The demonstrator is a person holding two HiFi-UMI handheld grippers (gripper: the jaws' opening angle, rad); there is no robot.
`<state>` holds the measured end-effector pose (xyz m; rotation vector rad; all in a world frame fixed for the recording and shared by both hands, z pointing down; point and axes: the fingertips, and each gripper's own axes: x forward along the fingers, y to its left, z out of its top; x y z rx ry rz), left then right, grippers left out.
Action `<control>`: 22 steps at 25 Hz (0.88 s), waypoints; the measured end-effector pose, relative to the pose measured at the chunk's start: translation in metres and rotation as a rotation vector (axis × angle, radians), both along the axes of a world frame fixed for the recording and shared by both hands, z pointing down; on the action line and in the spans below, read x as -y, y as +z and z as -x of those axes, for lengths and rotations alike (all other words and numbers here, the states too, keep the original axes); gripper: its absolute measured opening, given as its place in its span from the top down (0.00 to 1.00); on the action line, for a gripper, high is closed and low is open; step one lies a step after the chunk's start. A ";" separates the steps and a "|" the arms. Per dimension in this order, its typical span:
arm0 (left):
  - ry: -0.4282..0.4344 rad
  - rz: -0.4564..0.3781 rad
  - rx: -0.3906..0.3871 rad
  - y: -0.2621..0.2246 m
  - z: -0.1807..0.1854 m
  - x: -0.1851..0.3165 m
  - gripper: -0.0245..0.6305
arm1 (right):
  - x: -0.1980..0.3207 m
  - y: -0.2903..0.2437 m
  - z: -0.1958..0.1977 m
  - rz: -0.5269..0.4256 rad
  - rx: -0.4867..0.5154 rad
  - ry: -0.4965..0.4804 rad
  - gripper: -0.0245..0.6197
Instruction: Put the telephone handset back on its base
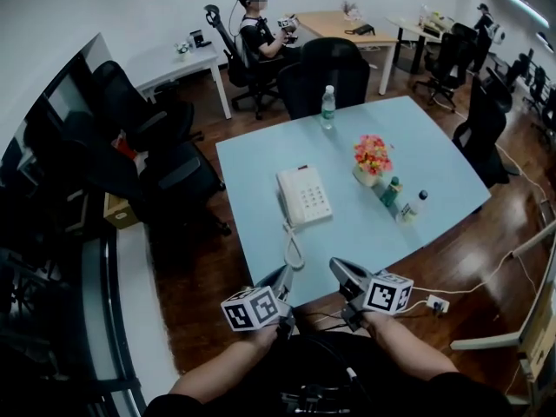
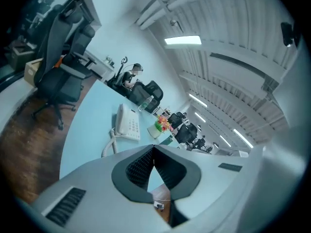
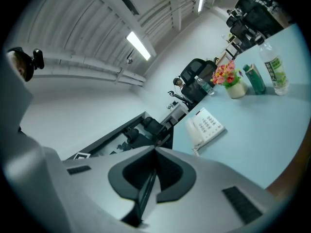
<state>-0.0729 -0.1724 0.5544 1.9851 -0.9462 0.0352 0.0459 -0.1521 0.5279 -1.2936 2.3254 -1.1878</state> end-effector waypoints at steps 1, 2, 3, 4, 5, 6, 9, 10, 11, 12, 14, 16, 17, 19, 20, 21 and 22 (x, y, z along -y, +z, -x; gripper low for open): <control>0.008 -0.022 0.007 -0.004 -0.007 -0.007 0.96 | -0.007 -0.001 -0.004 0.001 -0.007 -0.006 0.94; 0.013 -0.037 0.013 -0.007 -0.015 -0.014 0.96 | -0.015 -0.001 -0.008 0.002 -0.018 -0.014 0.94; 0.015 -0.046 0.021 -0.009 -0.022 -0.023 0.96 | -0.024 -0.002 -0.013 0.002 -0.030 -0.022 0.94; 0.017 -0.049 0.031 -0.010 -0.030 -0.034 0.96 | -0.033 -0.003 -0.017 0.002 -0.042 -0.031 0.94; 0.021 -0.049 0.038 -0.010 -0.037 -0.047 0.96 | -0.044 -0.005 -0.022 0.000 -0.053 -0.041 0.94; 0.026 -0.048 0.040 -0.009 -0.045 -0.061 0.96 | -0.054 -0.005 -0.027 -0.005 -0.061 -0.051 0.94; 0.021 -0.036 0.038 -0.007 -0.065 -0.094 0.96 | -0.082 0.004 -0.045 -0.013 -0.080 -0.069 0.94; 0.010 -0.036 0.040 -0.007 -0.068 -0.103 0.96 | -0.092 0.007 -0.052 -0.010 -0.084 -0.073 0.94; -0.003 -0.038 0.043 -0.007 -0.071 -0.112 0.96 | -0.102 0.006 -0.056 -0.007 -0.084 -0.081 0.94; -0.015 -0.041 0.048 -0.008 -0.074 -0.121 0.96 | -0.112 0.005 -0.059 -0.002 -0.079 -0.091 0.94; -0.028 -0.052 0.062 -0.009 -0.080 -0.140 0.96 | -0.130 0.007 -0.066 0.006 -0.071 -0.109 0.94; -0.029 -0.070 0.079 -0.011 -0.086 -0.159 0.96 | -0.144 0.006 -0.071 0.000 -0.076 -0.123 0.94; -0.031 -0.078 0.087 -0.012 -0.089 -0.168 0.96 | -0.151 0.004 -0.074 -0.004 -0.080 -0.128 0.94; -0.042 -0.085 0.097 -0.012 -0.091 -0.184 0.96 | -0.165 0.006 -0.077 -0.005 -0.079 -0.142 0.94; -0.049 -0.082 0.099 -0.011 -0.093 -0.191 0.96 | -0.172 0.007 -0.079 -0.004 -0.080 -0.150 0.94; -0.056 -0.077 0.099 -0.010 -0.094 -0.197 0.96 | -0.177 0.010 -0.081 -0.001 -0.081 -0.157 0.94; -0.062 -0.072 0.098 -0.009 -0.096 -0.203 0.96 | -0.182 0.014 -0.083 0.002 -0.083 -0.164 0.94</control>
